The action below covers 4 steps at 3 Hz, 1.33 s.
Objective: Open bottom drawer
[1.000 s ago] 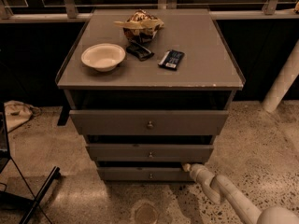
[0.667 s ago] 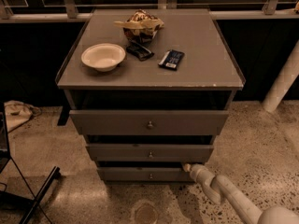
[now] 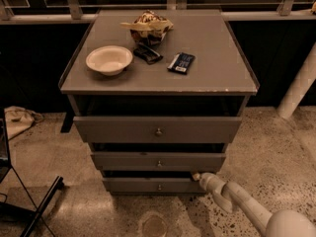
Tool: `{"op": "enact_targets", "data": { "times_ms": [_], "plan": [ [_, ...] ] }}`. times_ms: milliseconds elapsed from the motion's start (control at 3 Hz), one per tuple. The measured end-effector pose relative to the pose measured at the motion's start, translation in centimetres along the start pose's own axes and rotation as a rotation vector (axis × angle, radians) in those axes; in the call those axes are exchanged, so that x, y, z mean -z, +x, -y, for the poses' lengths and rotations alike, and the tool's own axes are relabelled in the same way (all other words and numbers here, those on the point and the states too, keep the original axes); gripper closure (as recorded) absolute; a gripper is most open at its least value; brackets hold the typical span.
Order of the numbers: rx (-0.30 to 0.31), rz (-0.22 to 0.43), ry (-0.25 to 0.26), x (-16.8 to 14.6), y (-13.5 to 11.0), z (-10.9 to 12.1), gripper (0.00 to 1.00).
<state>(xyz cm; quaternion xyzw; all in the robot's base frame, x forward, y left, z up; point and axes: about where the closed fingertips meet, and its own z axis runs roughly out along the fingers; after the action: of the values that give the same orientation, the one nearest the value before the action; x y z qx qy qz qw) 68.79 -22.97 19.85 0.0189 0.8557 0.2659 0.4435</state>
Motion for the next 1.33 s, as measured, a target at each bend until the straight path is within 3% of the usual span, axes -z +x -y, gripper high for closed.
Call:
{"op": "enact_targets", "data": {
  "times_ms": [333, 667, 1333],
  "plan": [
    [-0.044, -0.080, -0.029, 0.7, 0.3, -2.1, 1.00],
    [-0.103, -0.248, -0.024, 5.0, 4.3, -2.7, 1.00],
    [-0.098, -0.227, -0.039, 5.6, 3.1, -3.5, 1.00]
  ]
}}
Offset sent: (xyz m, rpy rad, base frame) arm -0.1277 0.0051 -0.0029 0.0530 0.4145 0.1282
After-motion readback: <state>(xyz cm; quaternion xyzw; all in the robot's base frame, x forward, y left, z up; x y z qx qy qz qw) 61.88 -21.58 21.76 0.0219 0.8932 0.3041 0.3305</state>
